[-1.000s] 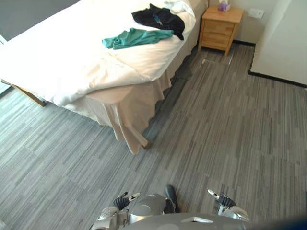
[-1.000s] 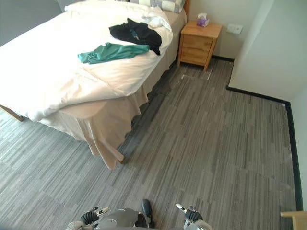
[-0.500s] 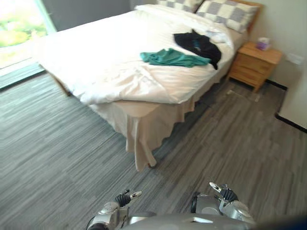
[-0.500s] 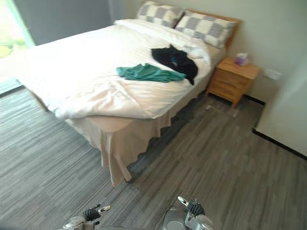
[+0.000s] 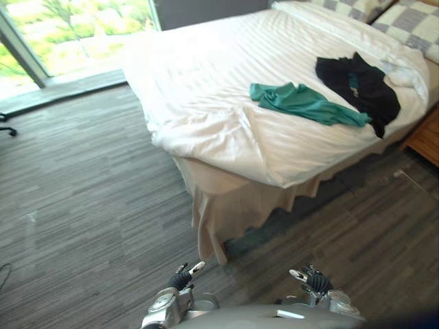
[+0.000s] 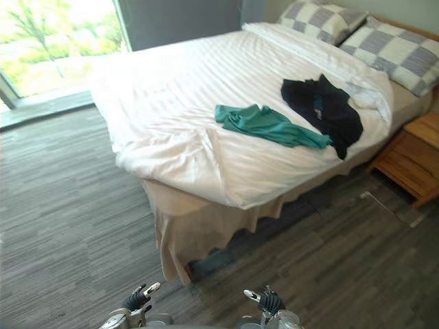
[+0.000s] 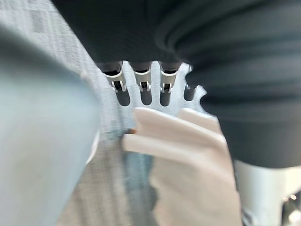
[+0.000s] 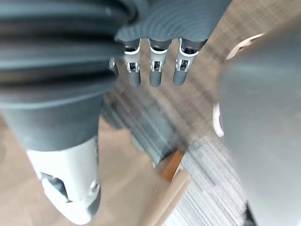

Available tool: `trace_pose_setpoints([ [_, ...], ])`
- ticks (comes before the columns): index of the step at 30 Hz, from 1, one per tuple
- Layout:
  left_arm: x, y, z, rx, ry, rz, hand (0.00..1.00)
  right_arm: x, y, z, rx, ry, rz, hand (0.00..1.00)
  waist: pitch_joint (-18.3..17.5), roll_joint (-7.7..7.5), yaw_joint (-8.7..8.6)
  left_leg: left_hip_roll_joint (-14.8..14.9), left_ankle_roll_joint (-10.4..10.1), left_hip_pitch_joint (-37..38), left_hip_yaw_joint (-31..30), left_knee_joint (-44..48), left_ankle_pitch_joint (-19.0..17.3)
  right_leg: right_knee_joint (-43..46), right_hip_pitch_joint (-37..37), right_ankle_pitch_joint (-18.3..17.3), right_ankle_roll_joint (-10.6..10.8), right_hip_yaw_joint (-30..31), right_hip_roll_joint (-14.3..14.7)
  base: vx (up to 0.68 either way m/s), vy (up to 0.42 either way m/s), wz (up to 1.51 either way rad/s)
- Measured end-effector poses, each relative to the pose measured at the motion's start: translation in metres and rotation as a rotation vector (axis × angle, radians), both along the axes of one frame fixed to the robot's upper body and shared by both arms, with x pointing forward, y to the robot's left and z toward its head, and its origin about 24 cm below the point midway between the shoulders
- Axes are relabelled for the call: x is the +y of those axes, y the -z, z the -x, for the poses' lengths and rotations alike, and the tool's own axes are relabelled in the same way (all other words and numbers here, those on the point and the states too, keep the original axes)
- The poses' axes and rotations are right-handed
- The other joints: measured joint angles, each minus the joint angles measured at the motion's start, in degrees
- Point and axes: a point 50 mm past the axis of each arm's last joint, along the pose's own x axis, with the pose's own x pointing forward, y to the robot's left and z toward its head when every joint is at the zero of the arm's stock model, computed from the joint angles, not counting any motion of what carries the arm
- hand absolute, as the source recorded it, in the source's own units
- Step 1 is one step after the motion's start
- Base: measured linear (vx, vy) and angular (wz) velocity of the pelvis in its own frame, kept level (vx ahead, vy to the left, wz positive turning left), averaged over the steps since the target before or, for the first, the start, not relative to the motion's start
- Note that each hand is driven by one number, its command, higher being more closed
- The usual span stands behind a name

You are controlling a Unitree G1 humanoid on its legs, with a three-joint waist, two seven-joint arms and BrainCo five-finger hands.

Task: Tidy the bed and pick cloth on bed and put in laundry

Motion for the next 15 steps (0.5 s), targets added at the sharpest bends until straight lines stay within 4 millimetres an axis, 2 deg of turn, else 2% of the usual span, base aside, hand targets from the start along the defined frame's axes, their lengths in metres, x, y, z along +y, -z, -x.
trace_pose_setpoints([
  [1,-0.001,0.0,0.0,0.001,0.005,0.001,0.0,0.0,0.0,0.0,0.001,-0.003,0.002,0.0,-0.1,0.27,-0.11,0.2,-0.1,-0.4,0.8,-2.7,1.6,0.0,0.1,0.0,0.6,-0.5,-0.1,0.11,0.071,0.54],
  [2,-0.007,0.001,-0.001,0.004,0.03,0.008,0.0,-0.006,-0.001,-0.001,0.005,-0.009,0.02,0.0,-0.4,1.15,-0.41,0.8,0.8,-1.1,2.8,-7.5,4.6,-0.1,0.8,-1.3,2.7,-1.7,0.5,0.13,0.121,0.59],
  [3,-0.005,0.0,-0.002,0.007,0.034,0.002,0.0,-0.002,0.0,-0.001,0.015,-0.02,0.012,0.0,-0.8,0.77,-0.31,-1.8,1.3,1.0,2.3,-13.1,3.9,-0.8,0.8,-1.7,3.3,-2.6,-0.6,0.13,0.121,0.55],
  [4,-0.002,0.0,-0.002,0.006,0.028,0.0,0.0,0.001,0.0,0.0,0.019,-0.026,0.007,0.0,-0.7,0.26,-0.2,-2.8,1.8,1.7,2.3,-15.5,4.4,-1.1,0.7,-1.7,3.3,-2.8,-1.1,0.16,0.153,0.42],
  [5,0.005,-0.001,-0.002,0.005,0.018,-0.014,0.0,0.006,0.002,0.001,0.03,-0.029,-0.008,0.0,-0.8,-2.01,0.0,-5.5,2.4,3.2,1.7,-20.0,6.9,-1.7,0.9,-1.6,3.2,-2.9,-2.5,0.11,0.078,0.43],
  [6,0.01,0.0,0.002,0.018,0.012,-0.022,0.0,0.008,0.002,0.002,0.037,-0.026,-0.015,0.0,-0.9,-2.39,-0.21,-7.3,2.8,4.0,0.7,-23.4,8.6,-2.1,1.1,-1.5,3.2,-3.0,-3.1,0.13,0.082,0.43],
  [8,0.011,0.0,0.003,0.025,0.01,-0.021,0.0,0.008,0.002,0.002,0.04,-0.023,-0.013,0.0,-1.1,-3.16,-0.29,-8.3,2.9,5.6,0.0,-26.1,10.1,-2.1,1.9,-1.3,3.3,-3.0,-3.5,0.09,0.005,0.32],
  [11,0.008,0.002,0.005,0.051,0.017,-0.006,0.0,0.008,0.002,0.002,0.041,-0.014,-0.017,0.0,-0.9,-2.51,-0.39,-8.6,2.6,7.9,-1.2,-29.6,12.1,-2.1,3.4,-1.3,3.3,-3.2,-3.1,0.05,-0.063,0.2],
  [13,0.007,0.003,0.007,0.069,0.003,0.004,0.0,0.008,0.002,0.002,0.04,0.01,-0.028,0.0,-0.9,-2.13,-0.47,-8.5,2.0,9.0,-1.9,-33.7,14.8,-2.1,3.1,-1.3,3.3,-3.5,-2.4,0.0,-0.123,0.15],
  [15,0.008,0.004,0.008,0.079,-0.034,0.014,0.0,0.008,0.003,0.002,0.044,0.017,-0.03,0.0,-0.8,-2.17,-0.61,-8.4,1.7,9.4,-2.0,-35.3,15.9,-2.1,3.0,-1.3,3.3,-3.9,-2.0,-0.02,-0.09,0.07],
])
